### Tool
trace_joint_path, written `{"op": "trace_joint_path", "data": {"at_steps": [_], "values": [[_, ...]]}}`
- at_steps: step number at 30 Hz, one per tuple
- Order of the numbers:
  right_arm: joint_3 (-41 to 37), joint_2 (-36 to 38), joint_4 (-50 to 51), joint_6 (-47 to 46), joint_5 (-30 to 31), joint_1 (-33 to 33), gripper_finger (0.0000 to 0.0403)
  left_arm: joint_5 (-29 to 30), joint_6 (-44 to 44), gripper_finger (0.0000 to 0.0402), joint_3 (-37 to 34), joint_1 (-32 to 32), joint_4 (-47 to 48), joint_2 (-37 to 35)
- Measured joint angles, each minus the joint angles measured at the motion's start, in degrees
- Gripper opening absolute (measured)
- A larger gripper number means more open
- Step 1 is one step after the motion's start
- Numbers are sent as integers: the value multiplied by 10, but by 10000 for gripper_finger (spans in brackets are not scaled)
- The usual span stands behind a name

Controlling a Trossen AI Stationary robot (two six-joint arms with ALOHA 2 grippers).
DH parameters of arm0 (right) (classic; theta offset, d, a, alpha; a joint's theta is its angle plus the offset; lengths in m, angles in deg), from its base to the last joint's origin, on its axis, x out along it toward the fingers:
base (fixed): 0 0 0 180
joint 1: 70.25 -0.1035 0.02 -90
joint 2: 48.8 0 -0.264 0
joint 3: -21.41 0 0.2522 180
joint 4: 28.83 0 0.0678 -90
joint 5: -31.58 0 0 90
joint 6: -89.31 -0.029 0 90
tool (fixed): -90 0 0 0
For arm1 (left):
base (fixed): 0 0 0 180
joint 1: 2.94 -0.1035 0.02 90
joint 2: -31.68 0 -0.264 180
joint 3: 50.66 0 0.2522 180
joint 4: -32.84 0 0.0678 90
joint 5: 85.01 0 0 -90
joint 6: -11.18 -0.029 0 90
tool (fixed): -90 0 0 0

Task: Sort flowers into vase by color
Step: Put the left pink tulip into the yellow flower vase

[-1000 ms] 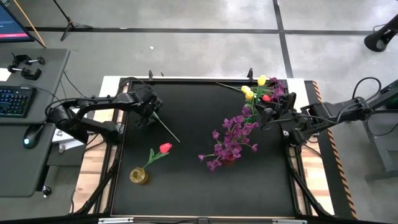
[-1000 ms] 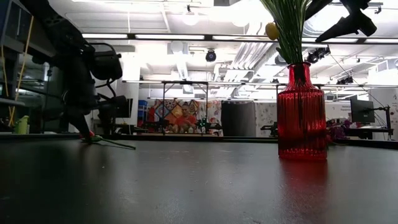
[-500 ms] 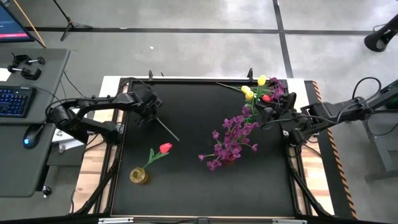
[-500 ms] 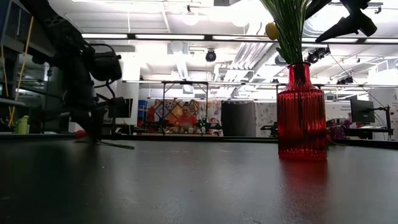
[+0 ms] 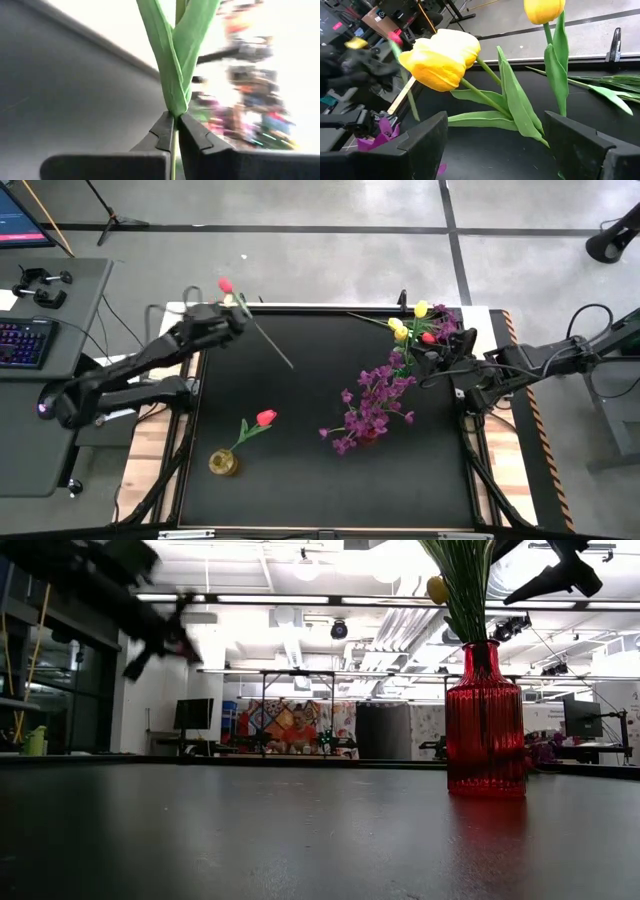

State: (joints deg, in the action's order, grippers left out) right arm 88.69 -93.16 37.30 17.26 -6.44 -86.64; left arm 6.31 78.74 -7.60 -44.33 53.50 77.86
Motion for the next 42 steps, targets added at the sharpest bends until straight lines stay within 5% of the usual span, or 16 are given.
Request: {"op": "trace_joint_path", "data": {"at_steps": [11, 23, 31, 38, 42], "values": [[0, -21, -37, 1, -5, 0, 312, -140, -127, 0, 1, 23, -295, -201], [0, -133, -399, 115, -65, -2, 312, -478, -107, 0, 174, 108, -301, -165], [0, -209, -541, 139, -119, -2, 312, -624, -142, 0, 237, 126, -161, -189], [0, -187, -574, 196, -83, -2, 312, -573, -339, 0, 236, 126, 111, -251], [0, -151, -573, 259, -21, 0, 312, -524, -398, 0, 236, 126, 167, -262]]}}
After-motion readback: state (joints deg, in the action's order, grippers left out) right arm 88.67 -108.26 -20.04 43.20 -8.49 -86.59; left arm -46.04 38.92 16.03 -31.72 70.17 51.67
